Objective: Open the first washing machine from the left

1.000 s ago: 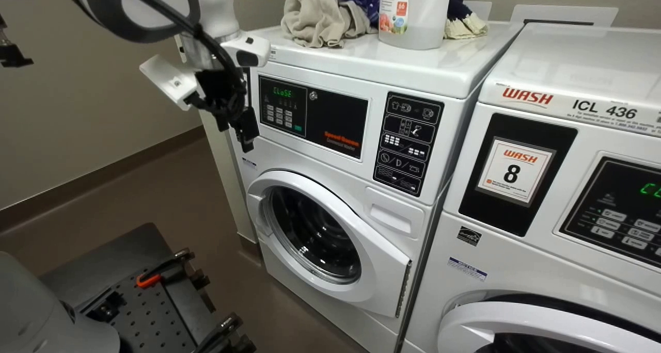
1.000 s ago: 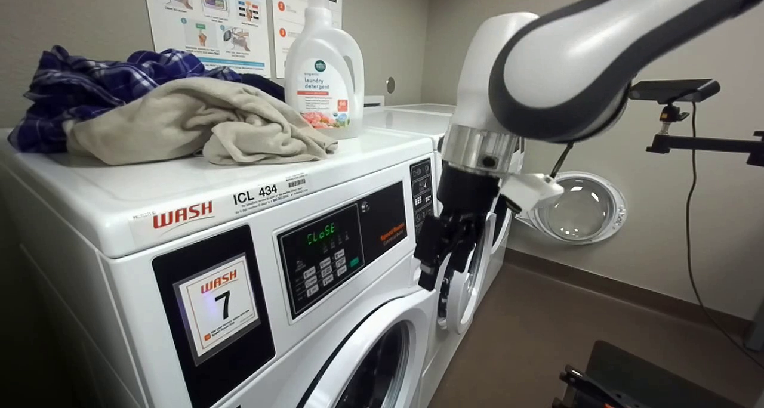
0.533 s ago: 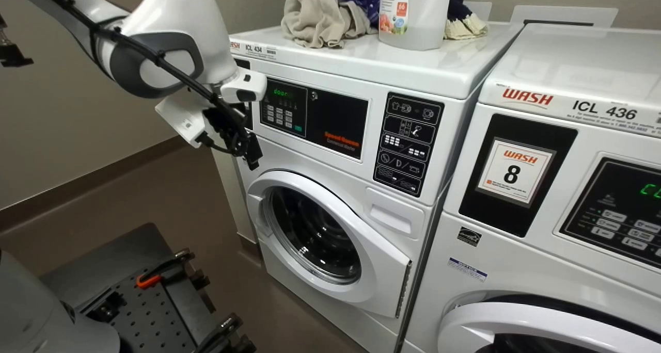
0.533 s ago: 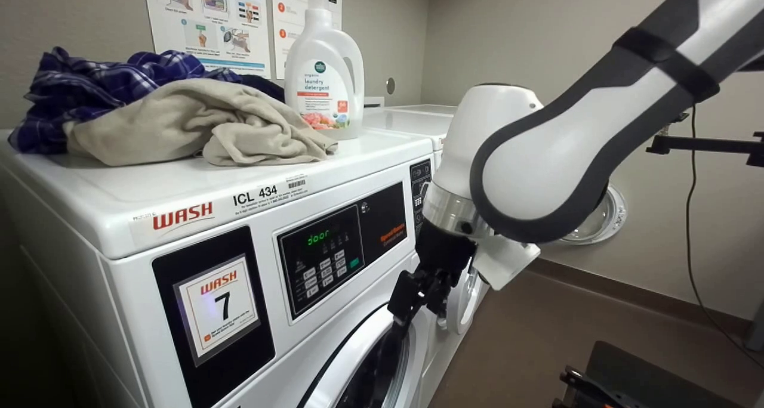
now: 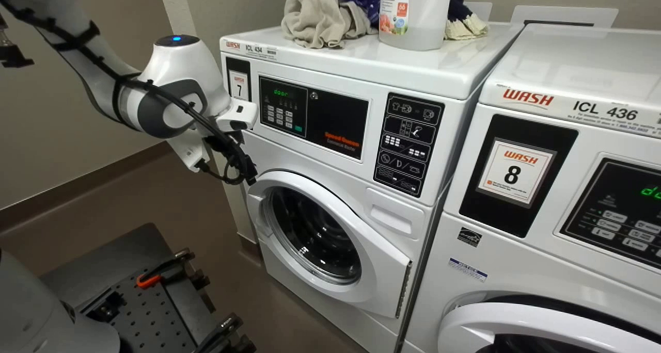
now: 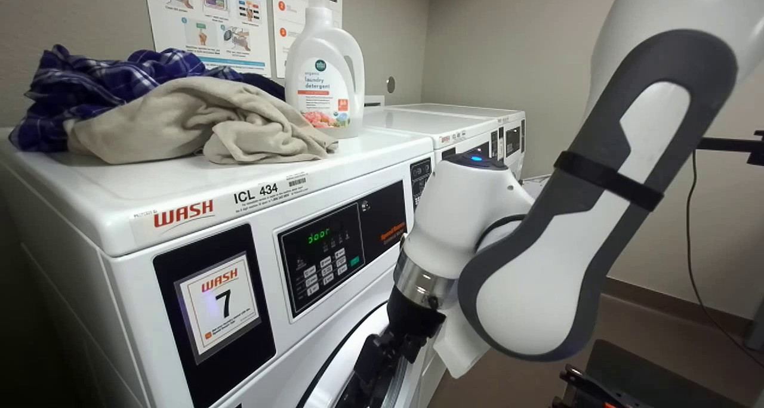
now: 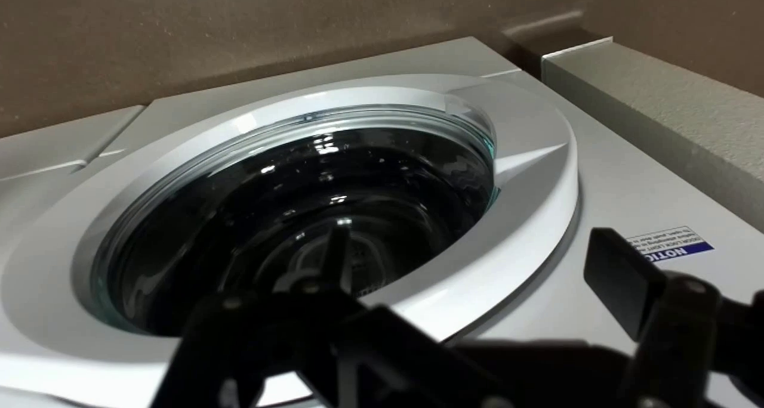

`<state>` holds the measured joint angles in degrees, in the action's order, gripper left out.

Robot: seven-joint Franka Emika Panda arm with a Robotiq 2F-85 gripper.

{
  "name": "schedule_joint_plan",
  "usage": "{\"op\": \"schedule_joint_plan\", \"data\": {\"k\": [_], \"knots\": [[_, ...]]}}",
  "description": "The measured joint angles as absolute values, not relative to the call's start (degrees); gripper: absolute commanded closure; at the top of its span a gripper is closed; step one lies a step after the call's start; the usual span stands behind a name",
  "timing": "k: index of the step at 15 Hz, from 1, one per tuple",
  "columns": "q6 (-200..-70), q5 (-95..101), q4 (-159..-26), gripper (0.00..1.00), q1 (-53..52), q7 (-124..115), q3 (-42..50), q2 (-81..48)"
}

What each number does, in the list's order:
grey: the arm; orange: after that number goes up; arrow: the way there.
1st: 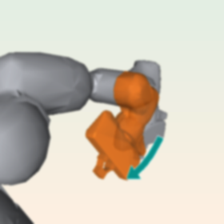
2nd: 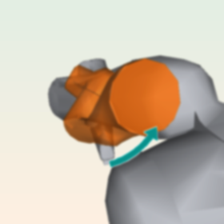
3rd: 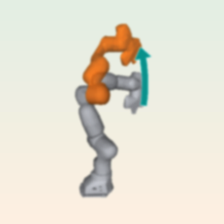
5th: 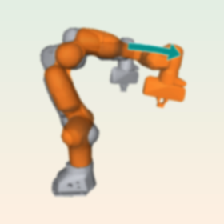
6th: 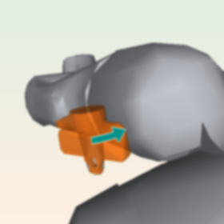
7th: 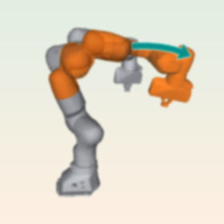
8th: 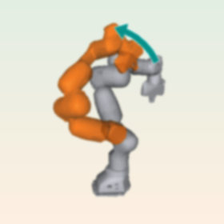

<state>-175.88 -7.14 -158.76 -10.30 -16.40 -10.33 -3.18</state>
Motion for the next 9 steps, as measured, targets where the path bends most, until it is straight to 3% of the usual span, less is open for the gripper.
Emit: {"op": "schedule_joint_plan", "data": {"k": [4, 9], "knots": [[-182.3, 0.8, -155.1, 0.0, -14.2, -22.8, -3.0, -12.4], [-185.8, -2.8, -147.2, 0.0, -20.8, -22.6, 2.7, -22.5]]}}
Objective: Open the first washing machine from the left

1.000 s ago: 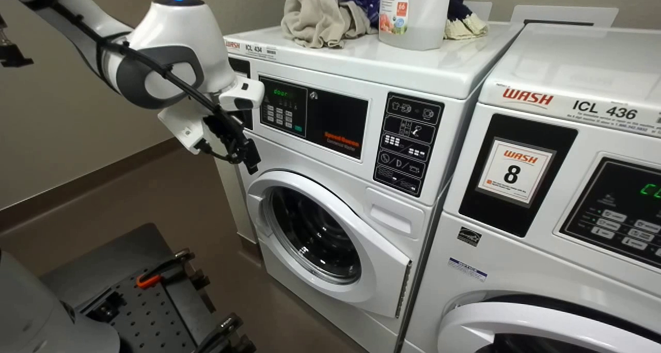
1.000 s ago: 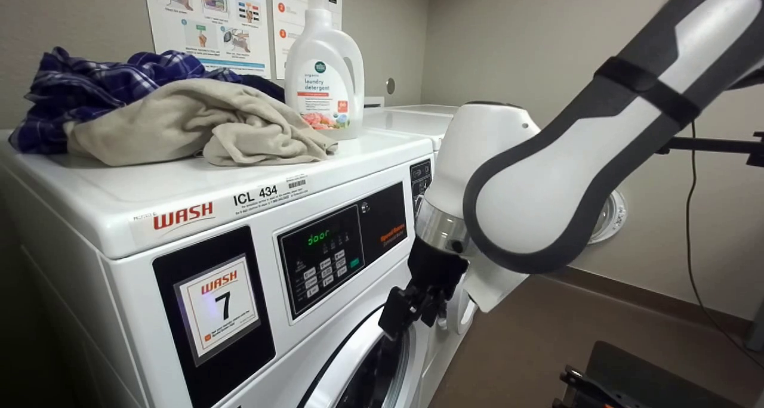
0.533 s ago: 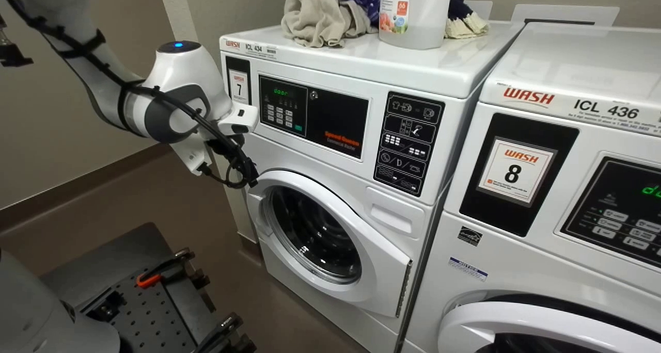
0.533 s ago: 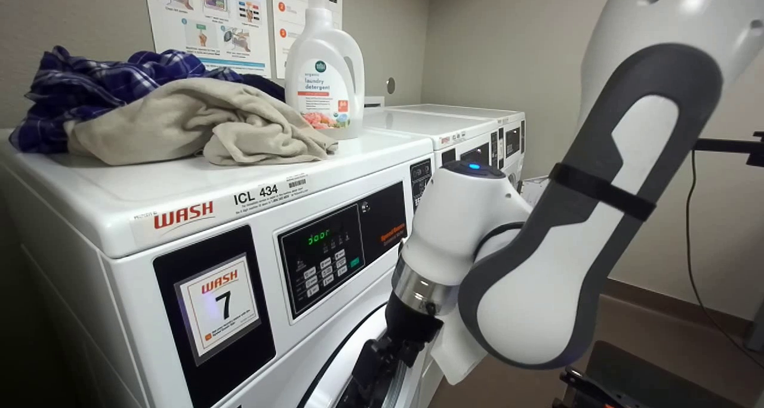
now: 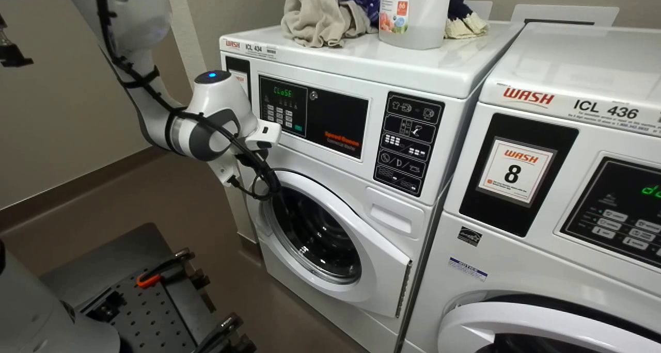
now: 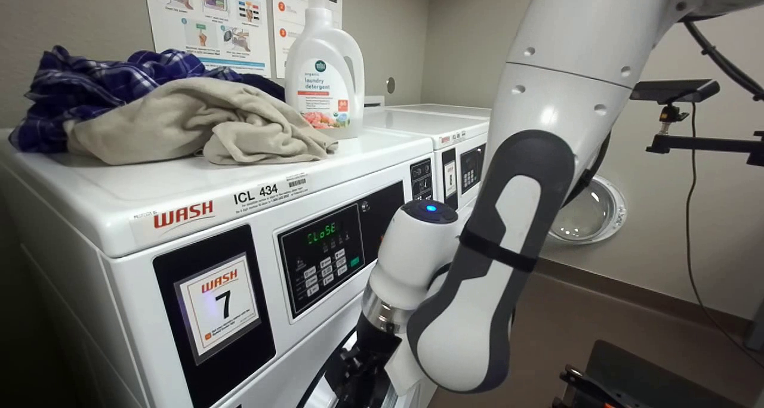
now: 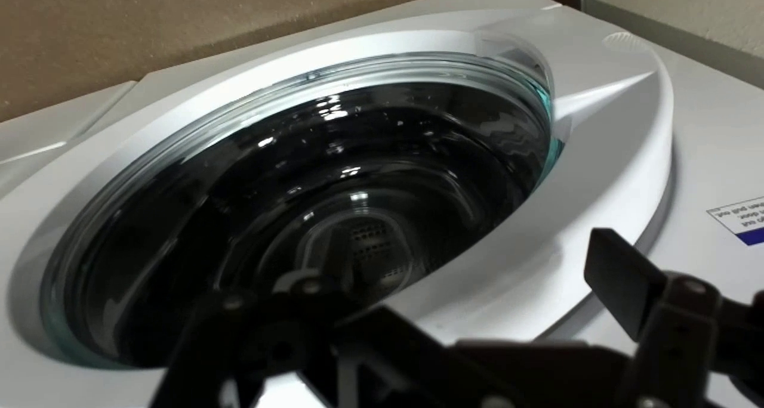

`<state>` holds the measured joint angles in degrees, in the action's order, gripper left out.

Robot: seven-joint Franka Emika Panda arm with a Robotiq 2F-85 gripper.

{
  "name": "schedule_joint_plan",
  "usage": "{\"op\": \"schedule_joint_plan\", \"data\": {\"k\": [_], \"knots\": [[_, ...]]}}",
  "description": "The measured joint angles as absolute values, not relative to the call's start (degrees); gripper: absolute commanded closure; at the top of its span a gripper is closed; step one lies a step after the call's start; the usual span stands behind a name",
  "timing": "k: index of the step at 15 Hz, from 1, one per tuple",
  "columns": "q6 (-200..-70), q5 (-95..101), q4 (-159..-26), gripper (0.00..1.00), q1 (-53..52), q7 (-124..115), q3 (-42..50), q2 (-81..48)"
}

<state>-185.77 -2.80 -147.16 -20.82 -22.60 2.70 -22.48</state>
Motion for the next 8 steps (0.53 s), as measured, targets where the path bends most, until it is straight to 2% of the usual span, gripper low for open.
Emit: {"op": "schedule_joint_plan", "data": {"k": [8], "knots": [[-187.4, -12.3, -141.9, 0.0, -25.7, -22.6, 3.6, -27.3]]}}
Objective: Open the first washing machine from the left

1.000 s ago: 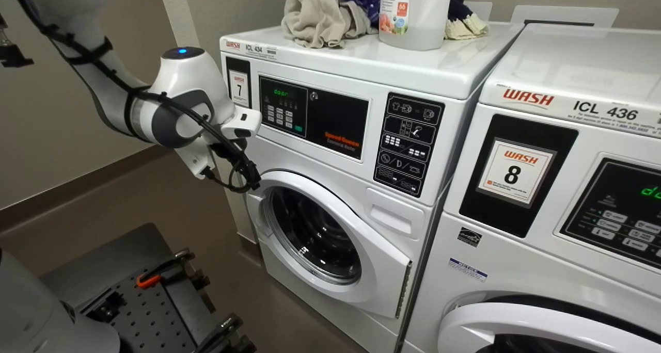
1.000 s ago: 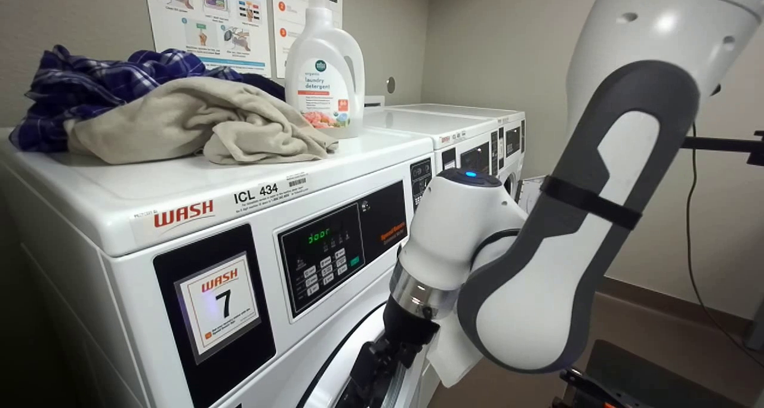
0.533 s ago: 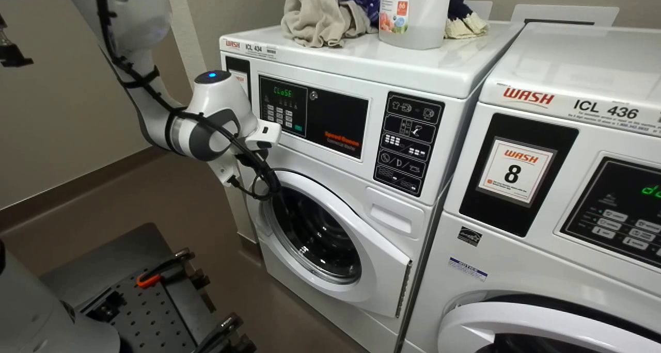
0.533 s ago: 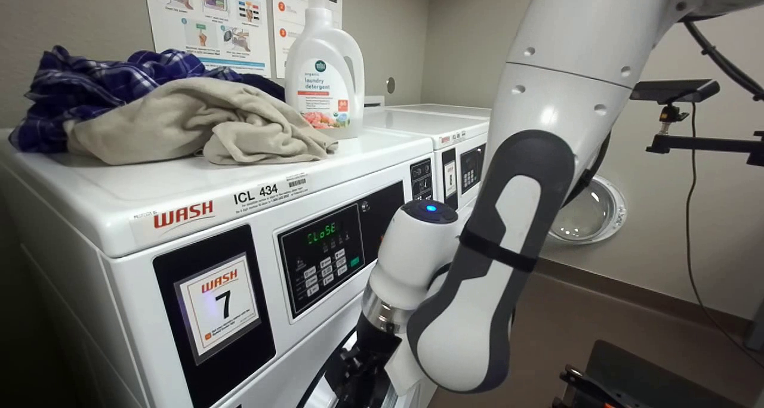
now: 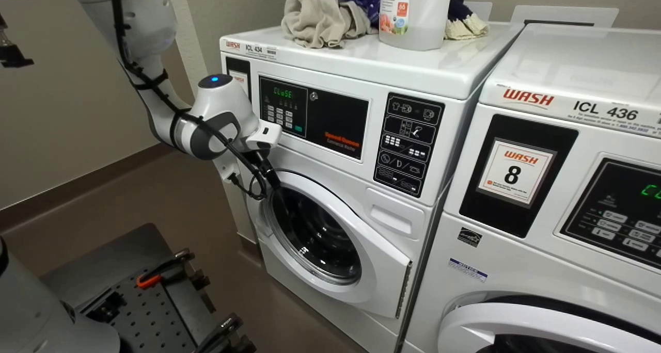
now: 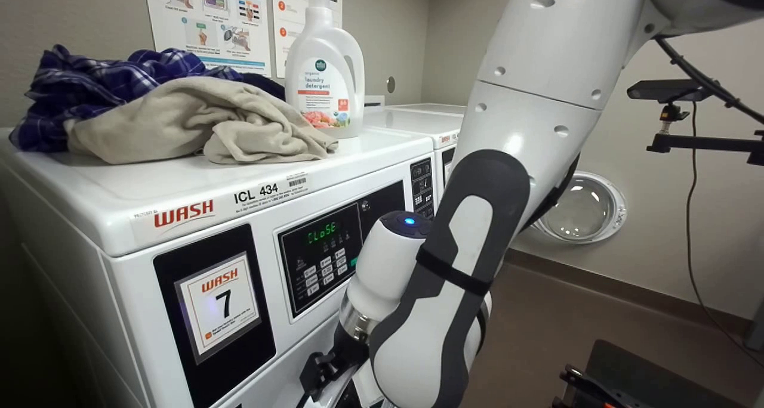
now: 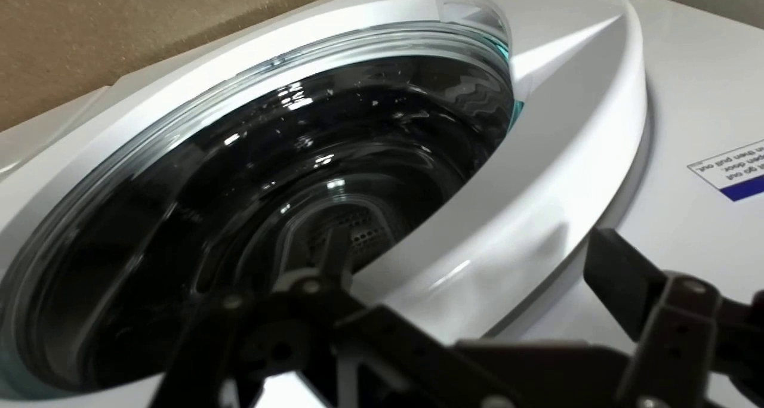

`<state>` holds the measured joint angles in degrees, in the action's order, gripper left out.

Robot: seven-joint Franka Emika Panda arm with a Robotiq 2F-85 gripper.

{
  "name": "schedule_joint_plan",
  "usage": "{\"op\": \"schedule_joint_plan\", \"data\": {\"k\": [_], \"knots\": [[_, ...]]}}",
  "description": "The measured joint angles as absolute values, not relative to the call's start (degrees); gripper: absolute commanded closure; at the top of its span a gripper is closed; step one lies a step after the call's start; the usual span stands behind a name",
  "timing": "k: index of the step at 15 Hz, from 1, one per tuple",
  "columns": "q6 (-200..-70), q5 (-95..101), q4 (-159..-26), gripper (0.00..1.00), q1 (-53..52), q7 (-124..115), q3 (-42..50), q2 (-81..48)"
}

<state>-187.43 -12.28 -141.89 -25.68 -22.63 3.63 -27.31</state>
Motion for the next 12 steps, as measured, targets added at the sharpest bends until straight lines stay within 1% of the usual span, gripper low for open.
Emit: {"op": "schedule_joint_plan", "data": {"k": [2, 7, 12], "knots": [[-188.6, -14.1, -141.9, 0.01, -26.7, -22.6, 4.5, -27.9], [-193.5, -19.4, -142.1, 0.0, -28.7, -22.6, 5.5, -29.9], [-194.5, -24.1, -142.4, 0.0, -30.8, -22.6, 6.0, -30.2]]}}
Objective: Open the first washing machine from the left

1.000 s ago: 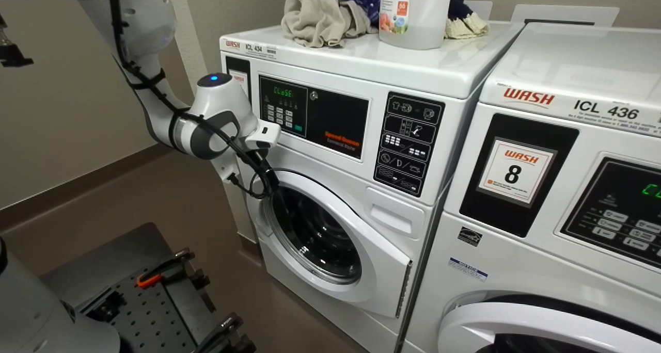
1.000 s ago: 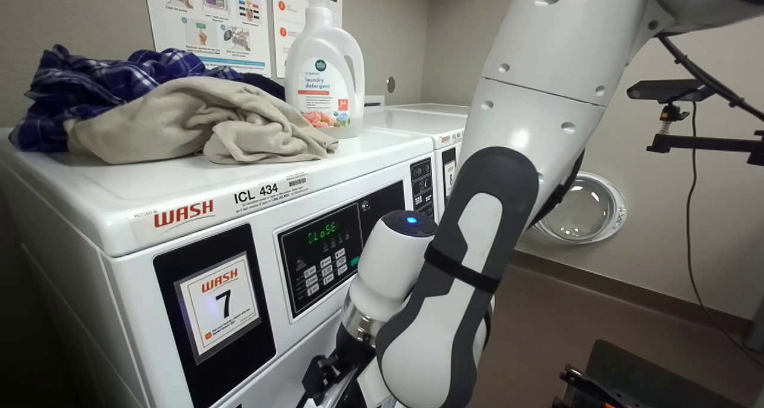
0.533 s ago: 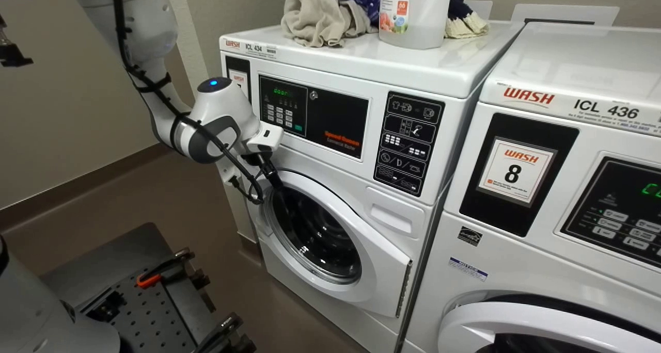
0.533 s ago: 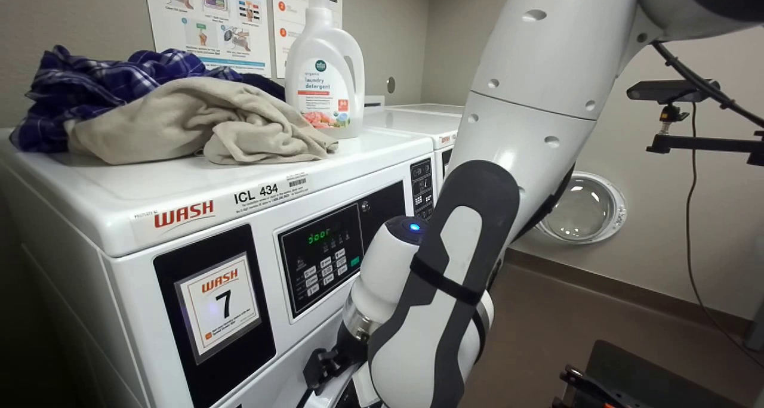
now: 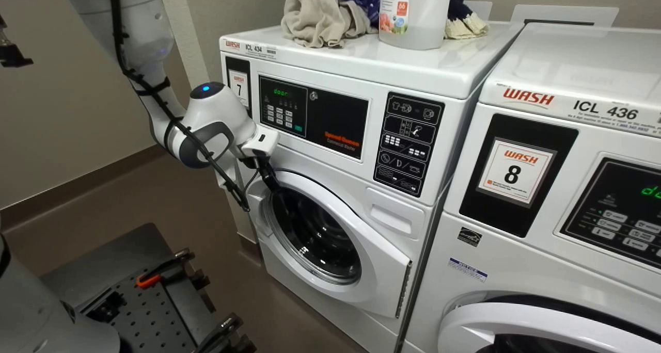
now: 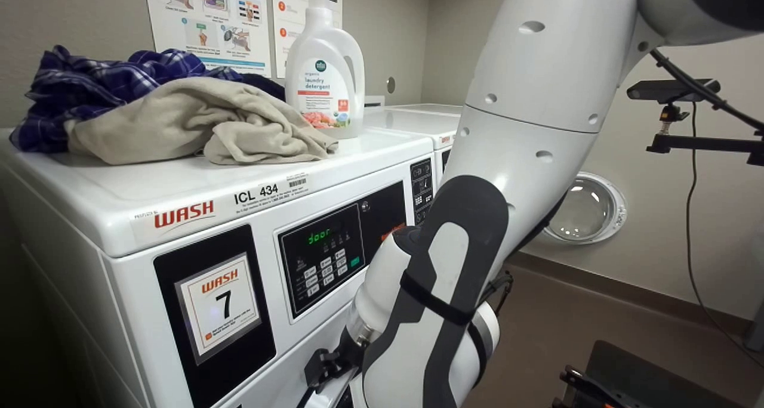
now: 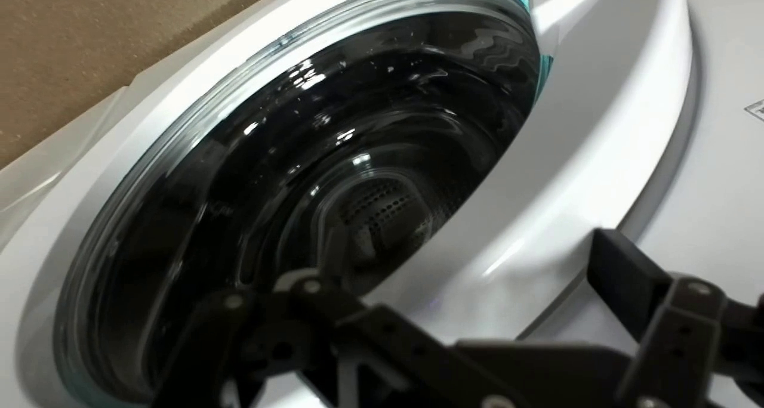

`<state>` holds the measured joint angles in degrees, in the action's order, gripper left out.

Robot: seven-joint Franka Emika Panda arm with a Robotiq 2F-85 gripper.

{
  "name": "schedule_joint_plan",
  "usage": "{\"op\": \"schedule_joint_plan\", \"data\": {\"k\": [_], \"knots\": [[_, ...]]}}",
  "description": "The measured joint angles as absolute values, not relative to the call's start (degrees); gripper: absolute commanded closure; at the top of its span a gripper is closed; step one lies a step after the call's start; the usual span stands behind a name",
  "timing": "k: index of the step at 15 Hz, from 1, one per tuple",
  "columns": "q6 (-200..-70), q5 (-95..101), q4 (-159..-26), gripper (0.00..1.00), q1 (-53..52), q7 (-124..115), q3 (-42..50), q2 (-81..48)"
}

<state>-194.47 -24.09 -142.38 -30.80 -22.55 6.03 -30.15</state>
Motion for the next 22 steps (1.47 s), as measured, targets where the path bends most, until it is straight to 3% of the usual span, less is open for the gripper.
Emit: {"op": "schedule_joint_plan", "data": {"k": [8, 16, 22], "knots": [[-185.9, -26.1, -146.9, 0.0, -44.1, -22.5, 17.0, -25.9], [-164.4, -15.8, -151.3, 0.0, -67.4, -22.9, 42.2, -20.5], [-153.5, -0.8, -154.1, 0.0, -77.0, -23.0, 61.3, -20.0]]}}
